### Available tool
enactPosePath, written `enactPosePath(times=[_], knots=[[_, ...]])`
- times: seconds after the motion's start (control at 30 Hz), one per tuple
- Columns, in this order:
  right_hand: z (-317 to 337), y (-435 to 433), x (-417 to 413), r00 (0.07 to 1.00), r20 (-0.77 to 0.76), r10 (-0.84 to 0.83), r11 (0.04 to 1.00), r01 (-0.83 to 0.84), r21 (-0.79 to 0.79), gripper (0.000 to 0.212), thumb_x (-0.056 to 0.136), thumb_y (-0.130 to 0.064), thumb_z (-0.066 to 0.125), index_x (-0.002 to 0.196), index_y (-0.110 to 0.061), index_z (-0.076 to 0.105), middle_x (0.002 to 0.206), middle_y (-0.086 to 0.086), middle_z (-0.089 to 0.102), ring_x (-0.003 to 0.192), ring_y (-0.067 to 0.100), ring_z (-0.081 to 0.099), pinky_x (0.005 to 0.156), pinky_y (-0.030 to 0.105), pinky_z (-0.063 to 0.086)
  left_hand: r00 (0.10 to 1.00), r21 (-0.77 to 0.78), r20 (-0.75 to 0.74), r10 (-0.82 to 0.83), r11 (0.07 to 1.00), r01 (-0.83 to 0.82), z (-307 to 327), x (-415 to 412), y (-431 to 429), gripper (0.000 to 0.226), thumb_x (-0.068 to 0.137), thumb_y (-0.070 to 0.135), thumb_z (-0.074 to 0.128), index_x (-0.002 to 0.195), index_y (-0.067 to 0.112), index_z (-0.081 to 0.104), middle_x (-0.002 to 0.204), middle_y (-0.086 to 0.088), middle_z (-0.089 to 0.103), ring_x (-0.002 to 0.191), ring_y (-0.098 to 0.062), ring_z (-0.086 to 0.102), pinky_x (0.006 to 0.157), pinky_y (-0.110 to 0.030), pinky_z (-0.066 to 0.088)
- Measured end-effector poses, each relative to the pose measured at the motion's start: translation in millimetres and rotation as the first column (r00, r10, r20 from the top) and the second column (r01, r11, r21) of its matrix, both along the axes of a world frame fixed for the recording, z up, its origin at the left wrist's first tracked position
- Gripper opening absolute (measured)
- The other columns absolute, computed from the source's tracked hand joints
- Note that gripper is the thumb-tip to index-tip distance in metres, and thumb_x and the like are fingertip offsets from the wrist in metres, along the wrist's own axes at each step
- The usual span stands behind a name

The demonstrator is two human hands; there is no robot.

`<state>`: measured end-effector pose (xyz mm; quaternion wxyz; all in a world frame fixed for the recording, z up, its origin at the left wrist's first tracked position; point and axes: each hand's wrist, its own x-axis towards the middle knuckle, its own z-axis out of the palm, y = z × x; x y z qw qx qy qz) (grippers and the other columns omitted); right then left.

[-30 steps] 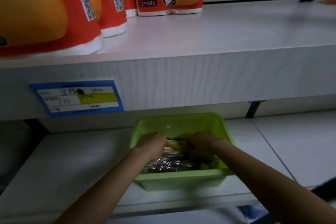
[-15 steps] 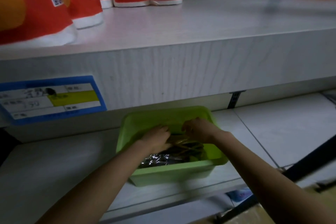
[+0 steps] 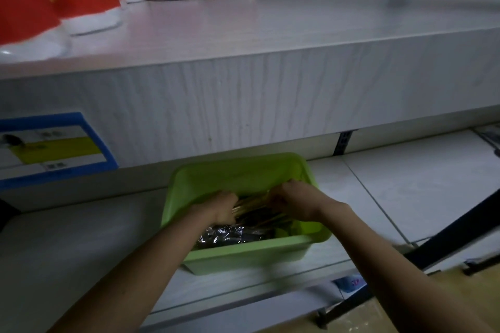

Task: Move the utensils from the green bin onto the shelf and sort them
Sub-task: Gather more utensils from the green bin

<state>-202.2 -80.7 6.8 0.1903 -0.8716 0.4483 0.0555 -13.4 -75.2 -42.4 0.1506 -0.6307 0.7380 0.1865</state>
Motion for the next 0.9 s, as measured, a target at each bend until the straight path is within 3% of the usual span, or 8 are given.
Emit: enactPosePath(times=[0.13, 0.4, 0.57, 0.67, 0.77, 0.9], knots=[[-1.1, -2.1, 0.1, 1.0, 0.023, 0.001, 1.0, -0.001, -0.012, 0.028, 0.091, -0.017, 0.052, 0.116, -0.021, 0.064, 0.117, 0.007, 0.066, 0.111, 0.026, 0.058, 0.084, 0.031, 0.046, 1.0, -0.005, -0.004, 0.001, 1.0, -0.001, -1.7, 3.3, -1.8, 0.031, 0.085, 0.018, 0.061, 0.11, 0.0, 0.057, 0.119, -0.019, 0.059, 0.108, -0.031, 0.057, 0.081, -0.032, 0.044], [1.7, -0.7, -1.4, 0.998, 0.047, 0.04, 0.998, -0.042, 0.044, 0.025, 0.092, -0.017, 0.052, 0.112, -0.021, 0.067, 0.115, 0.007, 0.067, 0.107, 0.025, 0.06, 0.086, 0.033, 0.047, 0.979, -0.044, -0.193, 0.059, 0.997, -0.068, 6.1, 15.1, -4.2, 0.03, 0.093, 0.024, 0.053, 0.112, 0.002, 0.059, 0.114, -0.017, 0.061, 0.106, -0.03, 0.058, 0.083, -0.029, 0.043], [-1.5, 6.4, 16.6, 0.969, -0.002, 0.247, 0.946, -0.24, 0.219, 0.029, 0.094, -0.019, 0.053, 0.12, -0.012, 0.063, 0.12, 0.01, 0.065, 0.11, 0.025, 0.06, 0.084, 0.025, 0.042, 0.967, -0.021, -0.245, 0.063, 0.997, -0.07, 15.4, 16.8, -3.5, 0.036, 0.095, 0.028, 0.05, 0.122, 0.003, 0.051, 0.119, -0.016, 0.058, 0.106, -0.028, 0.057, 0.069, -0.025, 0.037], [-14.1, 10.4, 38.3, 0.939, -0.053, 0.341, 0.901, -0.31, 0.303, 0.041, 0.094, -0.025, 0.054, 0.132, -0.01, 0.051, 0.133, 0.011, 0.055, 0.12, 0.026, 0.053, 0.097, 0.031, 0.042, 0.957, -0.037, -0.281, 0.076, 0.995, -0.09, 16.6, 17.9, -2.9, 0.039, 0.094, 0.03, 0.052, 0.125, 0.007, 0.049, 0.121, -0.012, 0.058, 0.107, -0.027, 0.056, 0.074, -0.024, 0.039], [-26.6, 10.9, 55.6, 0.913, -0.136, 0.384, 0.903, -0.341, 0.26, 0.043, 0.093, -0.022, 0.054, 0.133, -0.006, 0.046, 0.138, 0.016, 0.048, 0.126, 0.03, 0.047, 0.105, 0.04, 0.039, 0.955, -0.043, -0.286, 0.085, 0.994, -0.101, 12.6, 18.1, -0.8, 0.035, 0.093, 0.03, 0.053, 0.119, 0.007, 0.051, 0.118, -0.014, 0.059, 0.104, -0.027, 0.057, 0.074, -0.026, 0.039], [-37.3, 13.6, 71.1, 0.89, -0.228, 0.395, 0.916, -0.365, 0.165, 0.035, 0.096, -0.011, 0.043, 0.129, 0.001, 0.047, 0.134, 0.022, 0.05, 0.122, 0.036, 0.05, 0.102, 0.044, 0.042, 0.954, -0.032, -0.283, 0.1, 0.993, -0.114, 11.3, 17.3, 0.0, 0.038, 0.093, 0.028, 0.053, 0.124, 0.006, 0.049, 0.125, -0.015, 0.056, 0.109, -0.028, 0.055, 0.08, -0.027, 0.041]])
